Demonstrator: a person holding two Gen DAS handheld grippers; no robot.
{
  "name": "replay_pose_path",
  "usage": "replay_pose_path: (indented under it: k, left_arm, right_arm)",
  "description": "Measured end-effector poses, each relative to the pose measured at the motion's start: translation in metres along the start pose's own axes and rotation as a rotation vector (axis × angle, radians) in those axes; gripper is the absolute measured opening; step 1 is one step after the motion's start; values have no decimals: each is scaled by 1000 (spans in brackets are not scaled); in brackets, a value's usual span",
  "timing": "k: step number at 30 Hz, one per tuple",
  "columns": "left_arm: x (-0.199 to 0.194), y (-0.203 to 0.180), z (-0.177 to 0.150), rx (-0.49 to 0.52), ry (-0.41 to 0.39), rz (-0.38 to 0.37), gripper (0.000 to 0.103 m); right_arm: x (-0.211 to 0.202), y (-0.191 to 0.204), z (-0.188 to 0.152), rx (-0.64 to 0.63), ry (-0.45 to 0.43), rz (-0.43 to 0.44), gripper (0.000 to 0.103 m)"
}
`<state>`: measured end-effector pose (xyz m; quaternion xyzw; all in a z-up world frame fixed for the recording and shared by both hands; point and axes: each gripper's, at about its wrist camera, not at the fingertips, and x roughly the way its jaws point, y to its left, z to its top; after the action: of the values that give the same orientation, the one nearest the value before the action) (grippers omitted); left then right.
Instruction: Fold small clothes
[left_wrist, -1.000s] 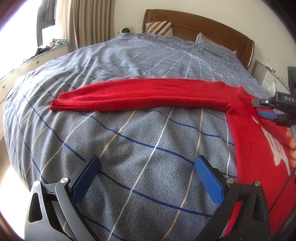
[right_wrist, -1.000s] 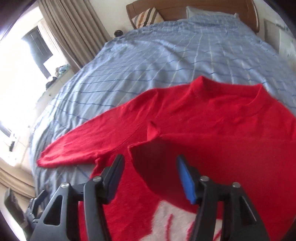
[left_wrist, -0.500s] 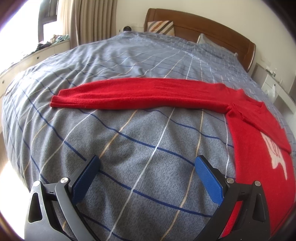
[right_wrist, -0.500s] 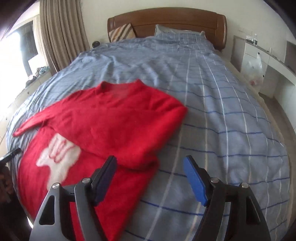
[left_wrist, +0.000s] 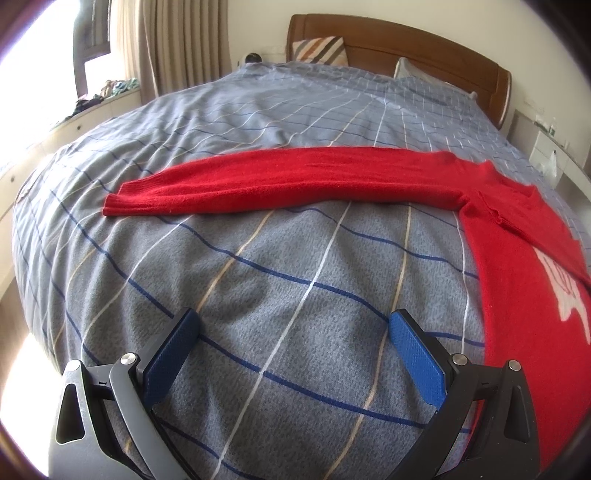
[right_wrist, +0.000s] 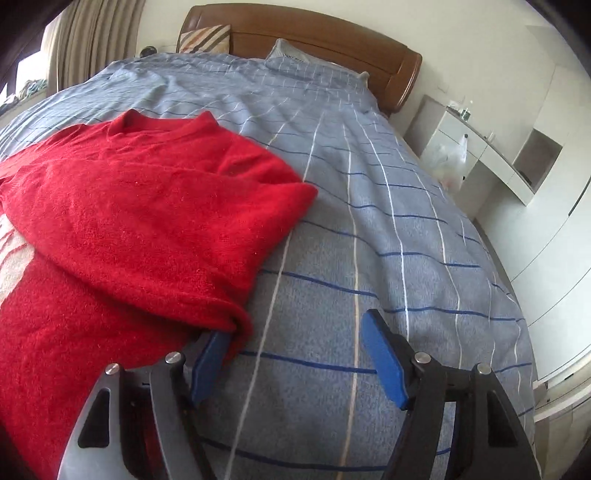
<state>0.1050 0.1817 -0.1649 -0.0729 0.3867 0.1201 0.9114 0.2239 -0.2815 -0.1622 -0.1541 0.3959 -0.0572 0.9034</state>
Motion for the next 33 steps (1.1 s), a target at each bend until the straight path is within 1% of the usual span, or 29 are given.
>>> replay_pose_path:
  k: [4, 6, 8, 11, 15, 20, 25, 27, 28, 29, 30, 33]
  left_arm:
    - [-1, 0, 0, 9, 2, 4, 103]
    - [-3, 1, -1, 3, 4, -3, 103]
    - [-3, 1, 0, -3, 6, -6, 103]
    - [-1, -1, 1, 2, 8, 2, 103]
    - [-1, -3, 1, 8, 9, 7, 103]
    - [0, -5, 1, 13, 8, 12, 103]
    - [4, -10, -2, 38, 2, 38, 103]
    - [4, -10, -3, 35, -2, 40, 103]
    - [4, -10, -3, 34, -3, 40, 103]
    - [5, -10, -3, 32, -3, 40, 103]
    - [5, -10, -4, 31, -4, 41, 103]
    - [4, -11, -5, 34, -6, 45, 103]
  right_arm:
    - [-9, 6, 1, -63, -11, -14, 70]
    - [-14, 0, -3, -51, -10, -4, 70]
    - [-18, -7, -12, -37, 2, -29, 70]
    - [-34, -22, -28, 22, -1, -20, 70]
    - [-70, -35, -56, 128, -25, 34, 72]
    - [-110, -23, -98, 196, -57, 89, 73]
    - [-137, -7, -132, 252, -141, 89, 75]
    - [-141, -4, -146, 286, -154, 93, 76]
    - [-141, -4, -151, 298, -144, 93, 77]
    - [-139, -4, -152, 298, -129, 99, 77]
    - [-139, -4, -151, 289, -132, 103, 77]
    - [-141, -4, -146, 273, -176, 91, 77]
